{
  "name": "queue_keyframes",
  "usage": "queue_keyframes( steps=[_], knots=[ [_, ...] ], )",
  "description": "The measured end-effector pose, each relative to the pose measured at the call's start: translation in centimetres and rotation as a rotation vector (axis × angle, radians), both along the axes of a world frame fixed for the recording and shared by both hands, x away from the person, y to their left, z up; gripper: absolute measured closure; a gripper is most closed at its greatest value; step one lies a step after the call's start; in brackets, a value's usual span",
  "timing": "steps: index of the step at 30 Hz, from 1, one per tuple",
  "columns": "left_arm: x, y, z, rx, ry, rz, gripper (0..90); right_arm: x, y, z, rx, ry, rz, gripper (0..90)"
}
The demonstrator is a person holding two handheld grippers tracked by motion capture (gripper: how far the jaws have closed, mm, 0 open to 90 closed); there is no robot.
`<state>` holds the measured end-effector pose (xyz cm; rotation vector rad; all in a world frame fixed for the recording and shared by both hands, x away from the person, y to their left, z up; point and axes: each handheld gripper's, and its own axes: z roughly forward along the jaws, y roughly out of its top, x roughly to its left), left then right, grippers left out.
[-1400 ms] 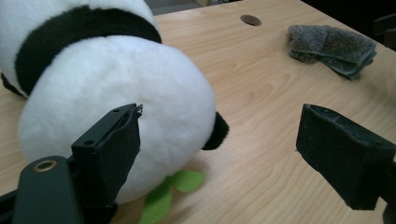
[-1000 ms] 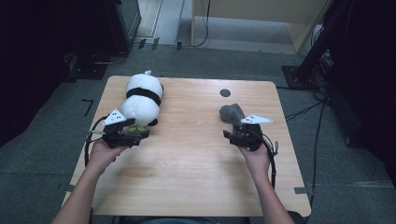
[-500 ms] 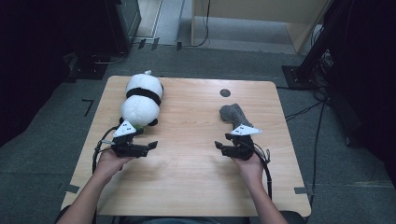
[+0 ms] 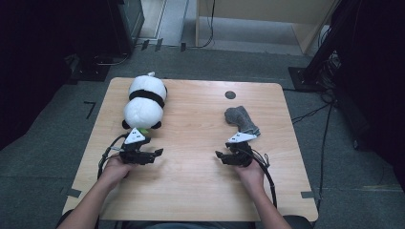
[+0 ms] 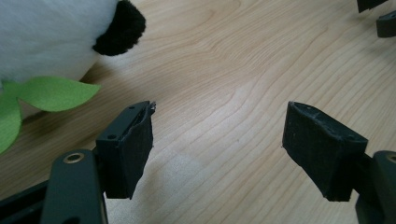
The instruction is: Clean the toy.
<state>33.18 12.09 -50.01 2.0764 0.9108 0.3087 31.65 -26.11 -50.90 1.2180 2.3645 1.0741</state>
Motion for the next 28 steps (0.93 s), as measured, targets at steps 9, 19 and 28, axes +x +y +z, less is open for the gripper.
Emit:
queue_keyframes(
  steps=[9, 19, 28],
  knots=[
    [0.3, 0.3, -1.1, 0.033, 0.024, -0.004, 23.5, 0.2, -0.2, -0.7, -0.007, -0.011, -0.017, 41.5],
    [0.3, 0.4, -1.6, 0.061, 0.029, -0.019, 23.3, -0.1, -0.5, -1.3, 0.003, -0.072, -0.017, 39.0],
    [0.3, 0.5, -1.6, 0.062, 0.035, -0.019, 22.3, -0.1, -0.3, -1.4, 0.000, -0.063, 0.015, 28.8]
  ],
)
